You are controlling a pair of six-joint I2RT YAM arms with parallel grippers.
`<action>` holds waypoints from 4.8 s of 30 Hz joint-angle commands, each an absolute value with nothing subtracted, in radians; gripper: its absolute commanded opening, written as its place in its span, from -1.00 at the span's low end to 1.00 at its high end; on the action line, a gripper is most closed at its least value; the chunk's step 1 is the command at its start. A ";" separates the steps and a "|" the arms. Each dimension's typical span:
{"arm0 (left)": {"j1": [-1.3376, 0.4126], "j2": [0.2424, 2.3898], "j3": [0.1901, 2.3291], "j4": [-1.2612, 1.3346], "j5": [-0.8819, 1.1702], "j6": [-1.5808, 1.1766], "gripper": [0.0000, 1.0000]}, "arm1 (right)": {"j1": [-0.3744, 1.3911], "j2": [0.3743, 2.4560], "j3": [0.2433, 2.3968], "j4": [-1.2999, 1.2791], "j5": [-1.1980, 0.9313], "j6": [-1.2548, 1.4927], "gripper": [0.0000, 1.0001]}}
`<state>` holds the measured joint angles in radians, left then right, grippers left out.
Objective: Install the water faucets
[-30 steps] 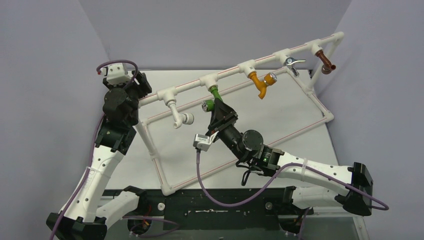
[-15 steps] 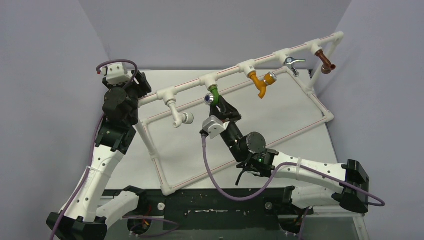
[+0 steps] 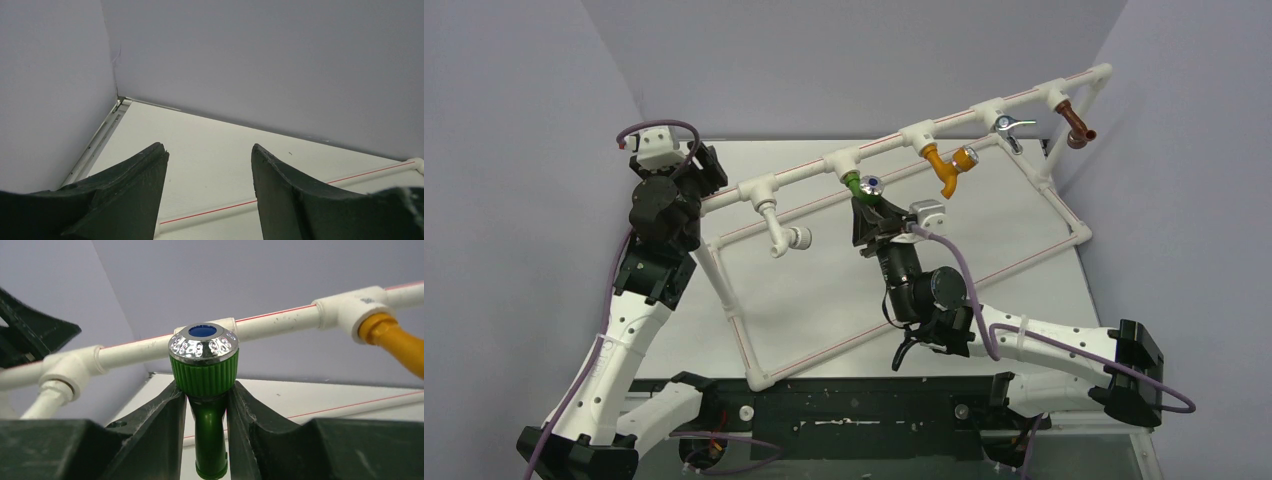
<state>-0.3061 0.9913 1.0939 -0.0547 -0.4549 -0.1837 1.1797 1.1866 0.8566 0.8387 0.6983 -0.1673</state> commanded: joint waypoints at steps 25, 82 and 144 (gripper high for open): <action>-0.316 1.013 1.026 -0.293 -0.425 -0.164 0.19 | 1.133 1.131 1.018 0.113 0.927 1.590 -1.00; -0.344 1.020 1.022 -0.291 -0.449 -0.158 0.17 | 1.075 0.878 0.899 0.023 0.678 1.561 0.59; -0.341 1.022 1.029 -0.299 -0.445 -0.155 0.16 | 1.167 0.987 0.949 0.188 0.327 -1.367 0.44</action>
